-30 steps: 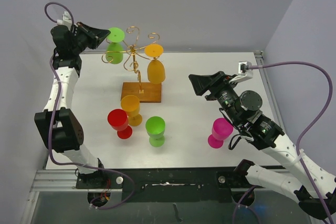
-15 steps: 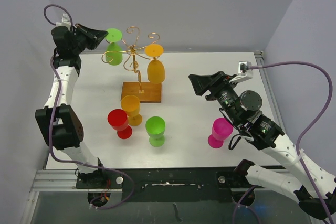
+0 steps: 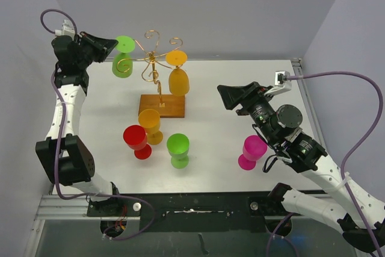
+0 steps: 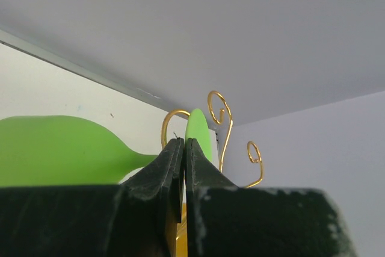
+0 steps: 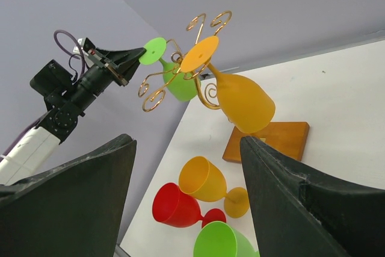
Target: Place the wine glass upside down on the wine glass rack
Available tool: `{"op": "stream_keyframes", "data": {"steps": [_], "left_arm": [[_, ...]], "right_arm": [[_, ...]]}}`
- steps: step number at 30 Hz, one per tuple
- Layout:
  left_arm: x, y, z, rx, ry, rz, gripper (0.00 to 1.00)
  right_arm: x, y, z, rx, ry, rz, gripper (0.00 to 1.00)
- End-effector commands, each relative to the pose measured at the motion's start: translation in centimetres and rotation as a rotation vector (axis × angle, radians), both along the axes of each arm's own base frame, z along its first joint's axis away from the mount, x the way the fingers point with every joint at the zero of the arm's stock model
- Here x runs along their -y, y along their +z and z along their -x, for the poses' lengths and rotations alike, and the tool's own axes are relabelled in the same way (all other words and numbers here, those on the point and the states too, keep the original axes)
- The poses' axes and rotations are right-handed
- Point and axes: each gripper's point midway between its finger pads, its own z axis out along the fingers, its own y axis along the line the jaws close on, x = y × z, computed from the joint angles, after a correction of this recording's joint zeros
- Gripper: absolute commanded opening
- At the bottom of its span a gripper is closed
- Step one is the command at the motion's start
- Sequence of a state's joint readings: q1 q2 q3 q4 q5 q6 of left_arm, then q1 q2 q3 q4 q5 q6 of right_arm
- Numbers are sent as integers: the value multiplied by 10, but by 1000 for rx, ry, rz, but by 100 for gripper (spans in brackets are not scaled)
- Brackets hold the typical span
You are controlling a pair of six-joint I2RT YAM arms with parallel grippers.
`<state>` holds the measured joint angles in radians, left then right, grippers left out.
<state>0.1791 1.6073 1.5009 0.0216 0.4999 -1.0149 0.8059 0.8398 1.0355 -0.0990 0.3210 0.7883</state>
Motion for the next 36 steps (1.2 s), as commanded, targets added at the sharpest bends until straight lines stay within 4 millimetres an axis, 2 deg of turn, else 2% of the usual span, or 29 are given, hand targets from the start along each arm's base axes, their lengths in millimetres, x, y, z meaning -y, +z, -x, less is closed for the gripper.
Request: {"op": "stream_keyframes", "data": {"steps": [1,4,7,13,15,17,21,23,24,25,27,28,29,31,34,36], "left_arm": [[1,19,21,60,-12,-56,0],[1,11,24,34,-10,-78,1],[-3,8,27,14,10,-108,8],[-12,6,34,-13,57,-168,26],[-15,8,38,-31,74,-197,37],[-19,14,44,-40,89,-249,42],[-33,29,67,-40,168,-361,50],[-38,41,90,-15,210,-415,56],[-38,45,101,-2,221,-438,63],[-38,48,112,16,230,-461,65],[-31,49,137,61,212,-508,65],[-24,57,150,108,205,-533,65],[-16,52,160,129,186,-552,65],[5,54,181,206,117,-585,67],[40,43,205,262,-39,-633,67],[55,34,220,285,-99,-659,67]], "right_arm": [[2,17,2,44,-1,-54,71],[1,15,2,36,4,-54,71],[1,11,2,26,3,-53,70],[0,6,2,8,6,-52,70],[0,4,2,-1,8,-46,70],[1,1,2,-18,1,-25,71],[14,-8,-2,-45,-60,84,71],[16,-16,-3,-55,-69,158,71],[16,-22,-3,-58,-60,204,71],[14,-30,-3,-62,-46,250,71],[8,-55,-3,-85,2,363,71],[6,-63,-2,-92,19,404,70],[0,-77,-1,-112,56,454,70],[-12,-105,3,-154,137,528,70],[-30,-134,9,-212,237,574,68],[-44,-150,14,-244,299,582,66]]}}
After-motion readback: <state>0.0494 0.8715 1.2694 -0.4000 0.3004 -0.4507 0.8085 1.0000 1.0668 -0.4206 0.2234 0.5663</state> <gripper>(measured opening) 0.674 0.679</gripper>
